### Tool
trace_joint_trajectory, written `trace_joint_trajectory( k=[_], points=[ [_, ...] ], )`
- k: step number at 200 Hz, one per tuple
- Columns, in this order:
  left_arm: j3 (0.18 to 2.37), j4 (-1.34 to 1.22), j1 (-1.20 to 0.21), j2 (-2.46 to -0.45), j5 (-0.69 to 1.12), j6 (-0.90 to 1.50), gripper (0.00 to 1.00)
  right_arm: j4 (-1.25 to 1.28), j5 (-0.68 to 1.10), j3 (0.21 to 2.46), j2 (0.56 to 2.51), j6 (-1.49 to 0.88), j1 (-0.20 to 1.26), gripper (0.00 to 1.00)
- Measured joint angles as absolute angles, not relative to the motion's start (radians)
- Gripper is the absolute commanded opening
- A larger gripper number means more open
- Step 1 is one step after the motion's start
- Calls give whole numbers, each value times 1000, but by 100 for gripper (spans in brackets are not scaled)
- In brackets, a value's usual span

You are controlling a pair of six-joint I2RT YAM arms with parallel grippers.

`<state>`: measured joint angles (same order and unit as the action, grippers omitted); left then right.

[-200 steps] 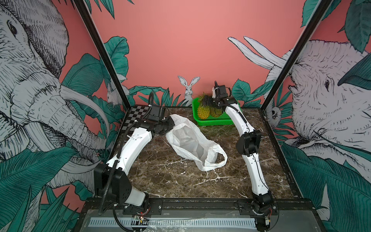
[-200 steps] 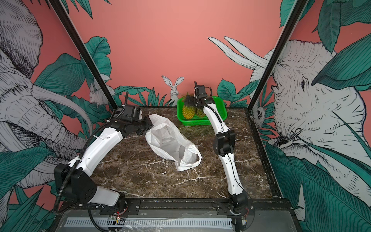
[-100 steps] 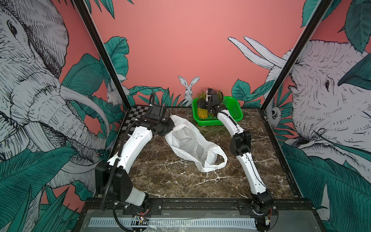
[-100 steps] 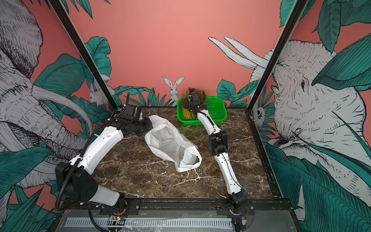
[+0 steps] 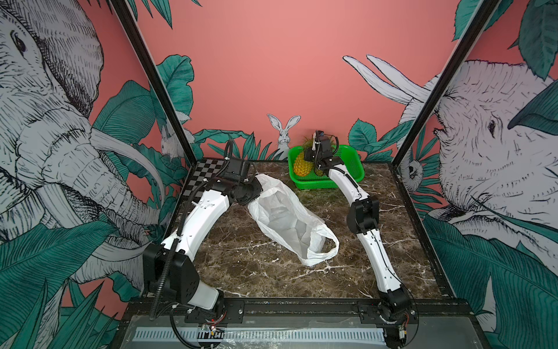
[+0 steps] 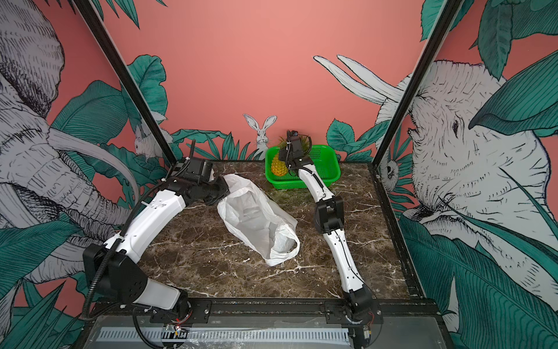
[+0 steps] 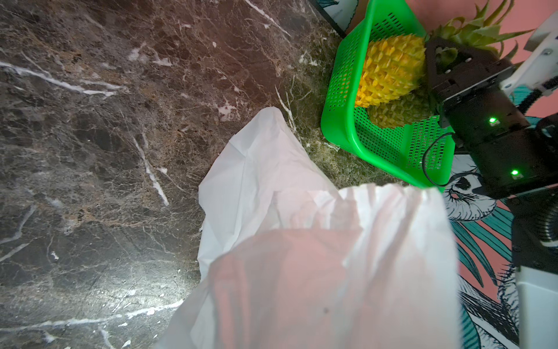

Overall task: Place the pineapple into a plastic bag & tie a knot
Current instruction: Pick up the pineapple from the basket, then place the pineapple in the plastic bag.

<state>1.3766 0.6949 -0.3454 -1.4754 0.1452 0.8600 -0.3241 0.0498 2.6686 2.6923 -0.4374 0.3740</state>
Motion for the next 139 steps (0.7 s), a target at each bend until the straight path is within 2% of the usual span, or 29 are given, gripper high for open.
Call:
trace_joint_trajectory(
  k=[77, 139],
  points=[
    [1376, 667, -345, -1449, 147, 865, 0, -442, 93, 2439, 2419, -347, 431, 0],
    [1367, 653, -345, -1438, 159, 871, 0, -435, 93, 2387, 2149, -273, 483, 0]
  ],
)
